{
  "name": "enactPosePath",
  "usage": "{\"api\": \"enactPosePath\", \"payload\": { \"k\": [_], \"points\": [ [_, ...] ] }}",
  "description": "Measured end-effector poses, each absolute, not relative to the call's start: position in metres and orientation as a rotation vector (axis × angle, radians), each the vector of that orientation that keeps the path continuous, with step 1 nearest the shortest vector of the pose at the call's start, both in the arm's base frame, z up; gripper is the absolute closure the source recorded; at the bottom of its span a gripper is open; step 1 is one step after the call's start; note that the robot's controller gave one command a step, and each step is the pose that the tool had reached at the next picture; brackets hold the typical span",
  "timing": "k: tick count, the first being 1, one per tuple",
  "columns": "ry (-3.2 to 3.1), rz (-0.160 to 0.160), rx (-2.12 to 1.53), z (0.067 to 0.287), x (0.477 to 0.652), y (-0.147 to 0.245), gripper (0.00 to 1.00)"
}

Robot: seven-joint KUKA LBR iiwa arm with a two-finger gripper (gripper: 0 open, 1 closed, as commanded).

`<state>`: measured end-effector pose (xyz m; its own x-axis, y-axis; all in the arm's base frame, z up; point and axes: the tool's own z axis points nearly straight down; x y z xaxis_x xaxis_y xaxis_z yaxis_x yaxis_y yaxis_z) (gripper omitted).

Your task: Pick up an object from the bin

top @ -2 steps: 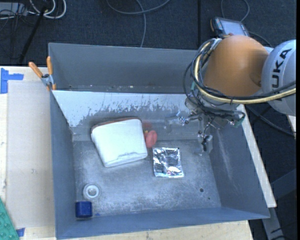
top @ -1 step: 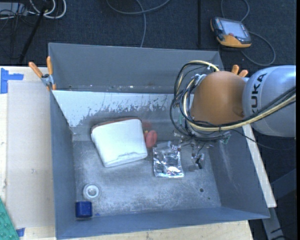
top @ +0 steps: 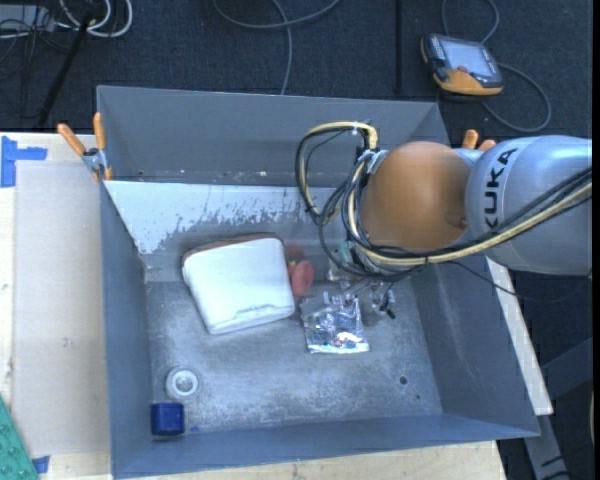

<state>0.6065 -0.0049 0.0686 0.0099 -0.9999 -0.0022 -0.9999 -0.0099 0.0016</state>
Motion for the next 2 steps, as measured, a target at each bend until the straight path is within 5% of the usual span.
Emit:
{"api": "enactPosePath", "payload": {
  "k": [1, 2],
  "points": [
    [2.217, 0.005, -2.223, 0.071, 0.607, -0.006, 1.00],
    [2.199, 0.002, -2.241, 0.071, 0.583, 0.001, 1.00]
  ]
}}
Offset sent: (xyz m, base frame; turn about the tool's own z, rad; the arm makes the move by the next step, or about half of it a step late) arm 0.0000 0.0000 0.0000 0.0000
